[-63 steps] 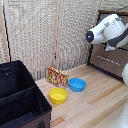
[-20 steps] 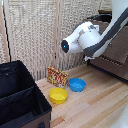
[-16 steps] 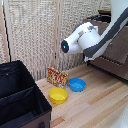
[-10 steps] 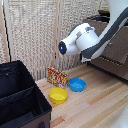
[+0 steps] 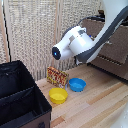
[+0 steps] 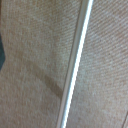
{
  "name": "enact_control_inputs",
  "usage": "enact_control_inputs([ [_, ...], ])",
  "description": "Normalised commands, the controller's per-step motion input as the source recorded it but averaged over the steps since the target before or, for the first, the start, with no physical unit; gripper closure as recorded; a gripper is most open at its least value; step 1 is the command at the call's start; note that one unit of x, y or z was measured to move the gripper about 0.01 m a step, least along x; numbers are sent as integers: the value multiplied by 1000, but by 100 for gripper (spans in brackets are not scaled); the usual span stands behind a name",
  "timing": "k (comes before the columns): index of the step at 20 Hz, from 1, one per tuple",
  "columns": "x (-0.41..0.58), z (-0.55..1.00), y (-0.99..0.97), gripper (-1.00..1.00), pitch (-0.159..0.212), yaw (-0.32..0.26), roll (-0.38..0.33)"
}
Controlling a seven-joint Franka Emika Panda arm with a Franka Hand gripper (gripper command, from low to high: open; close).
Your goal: Locate and clasp the grip of the topmost drawer. Steadily and circumspectly yank the drawer open. Discover and seize the nutrition bar using your clamp. Deposit the nutrition bar in the accessible drawer. Unclench the nutrition bar.
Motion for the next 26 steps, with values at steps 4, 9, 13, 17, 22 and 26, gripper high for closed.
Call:
enact_control_inputs([
  [4, 0, 428, 114, -100, -70, -309, 124],
  [9, 0, 366, 118, -100, -65, -299, 148],
  [13, 15, 169, 129, -100, -53, -265, 235],
  [17, 101, 0, 138, -100, -36, -217, 350],
  [22, 125, 0, 137, -100, -34, -206, 370],
  [26, 155, -7, 130, -100, -45, -198, 365],
])
